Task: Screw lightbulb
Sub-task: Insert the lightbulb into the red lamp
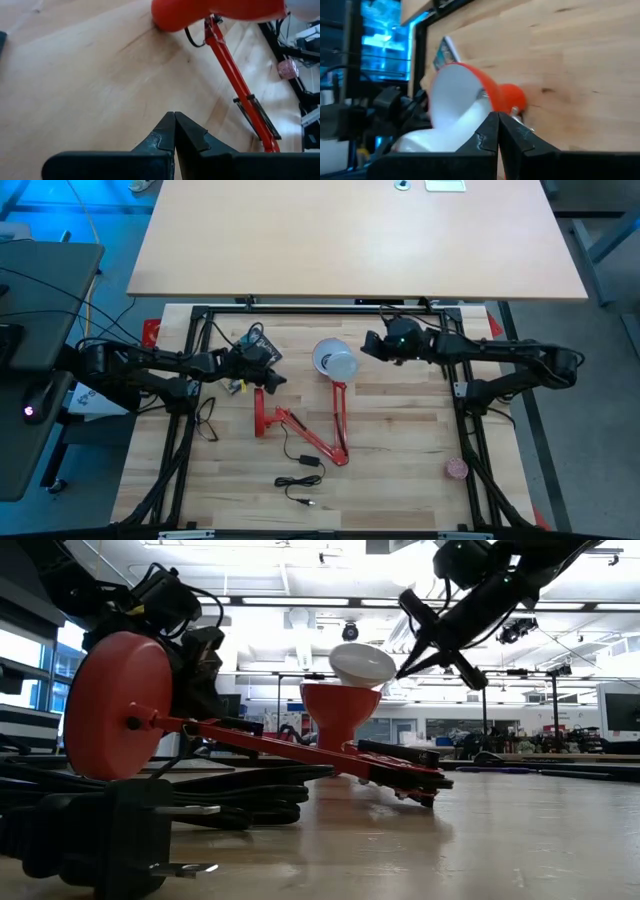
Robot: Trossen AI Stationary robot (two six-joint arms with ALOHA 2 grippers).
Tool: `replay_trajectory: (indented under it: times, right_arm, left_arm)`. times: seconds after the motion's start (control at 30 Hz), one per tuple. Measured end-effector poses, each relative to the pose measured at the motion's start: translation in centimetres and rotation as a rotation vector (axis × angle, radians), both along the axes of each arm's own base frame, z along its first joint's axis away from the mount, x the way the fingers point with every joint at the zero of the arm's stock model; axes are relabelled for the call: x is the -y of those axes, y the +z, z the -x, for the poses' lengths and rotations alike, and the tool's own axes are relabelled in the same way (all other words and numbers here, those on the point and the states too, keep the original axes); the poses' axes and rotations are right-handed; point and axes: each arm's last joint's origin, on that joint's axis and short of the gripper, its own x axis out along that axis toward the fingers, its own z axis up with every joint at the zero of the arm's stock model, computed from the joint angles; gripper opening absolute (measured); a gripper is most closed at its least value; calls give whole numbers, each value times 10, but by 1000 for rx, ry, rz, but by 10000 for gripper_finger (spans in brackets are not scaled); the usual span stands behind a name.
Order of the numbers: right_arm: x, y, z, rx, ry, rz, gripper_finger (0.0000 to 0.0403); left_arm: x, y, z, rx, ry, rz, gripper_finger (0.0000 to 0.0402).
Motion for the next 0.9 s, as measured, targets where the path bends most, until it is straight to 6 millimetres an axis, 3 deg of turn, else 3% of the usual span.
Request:
replay_trajectory:
  times: [0.17, 0.57, 0.9]
  right_arm:
    - [4, 0, -7, 39, 19, 31, 0]
    - [15, -22, -31, 123, 180, -41, 0]
    - [15, -19, -35, 190, 244, -50, 0]
  left_arm:
    - [-1, 0, 0, -2, 28, -11, 0]
    - [-1, 0, 0, 0, 45, 13, 0]
    - [-2, 1, -1, 12, 67, 5, 0]
